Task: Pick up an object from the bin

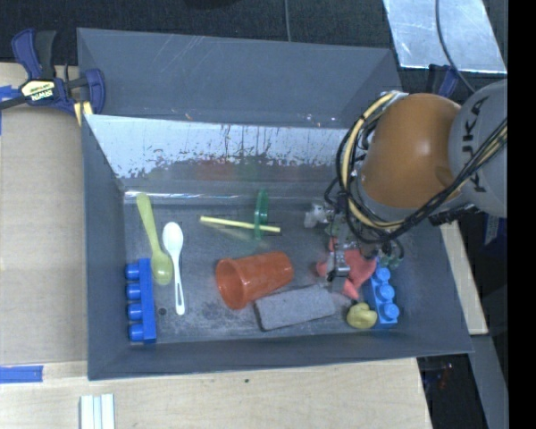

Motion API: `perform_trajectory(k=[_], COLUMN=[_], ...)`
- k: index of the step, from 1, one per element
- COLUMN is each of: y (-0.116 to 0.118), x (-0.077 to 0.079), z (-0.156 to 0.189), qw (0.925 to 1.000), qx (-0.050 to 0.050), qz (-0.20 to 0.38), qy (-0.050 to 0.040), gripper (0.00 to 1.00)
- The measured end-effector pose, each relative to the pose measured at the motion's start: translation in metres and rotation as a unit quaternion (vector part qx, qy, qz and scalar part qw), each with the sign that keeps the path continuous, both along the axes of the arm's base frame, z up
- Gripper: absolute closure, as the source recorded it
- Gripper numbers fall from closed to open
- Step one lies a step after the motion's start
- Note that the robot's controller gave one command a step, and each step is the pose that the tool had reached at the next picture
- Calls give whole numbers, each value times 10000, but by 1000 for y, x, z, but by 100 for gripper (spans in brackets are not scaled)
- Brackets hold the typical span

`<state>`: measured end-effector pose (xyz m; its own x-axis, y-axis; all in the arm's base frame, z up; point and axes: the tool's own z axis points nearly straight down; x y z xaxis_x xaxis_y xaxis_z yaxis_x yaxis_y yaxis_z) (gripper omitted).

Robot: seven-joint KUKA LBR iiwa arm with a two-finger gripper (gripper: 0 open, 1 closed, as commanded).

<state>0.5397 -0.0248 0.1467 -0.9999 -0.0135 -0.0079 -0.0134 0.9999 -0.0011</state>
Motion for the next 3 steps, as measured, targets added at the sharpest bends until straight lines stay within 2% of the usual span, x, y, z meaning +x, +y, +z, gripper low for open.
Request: perform_trajectory(k=[1,2,3], y=[16,88,111], x=[-11,-5,11], z=[-16,-30,-69], qw=[9999,9997,9999], qx=[-1,4,1], qz=[150,238,142], qy=[23,3,-29], gripper=[0,0,0])
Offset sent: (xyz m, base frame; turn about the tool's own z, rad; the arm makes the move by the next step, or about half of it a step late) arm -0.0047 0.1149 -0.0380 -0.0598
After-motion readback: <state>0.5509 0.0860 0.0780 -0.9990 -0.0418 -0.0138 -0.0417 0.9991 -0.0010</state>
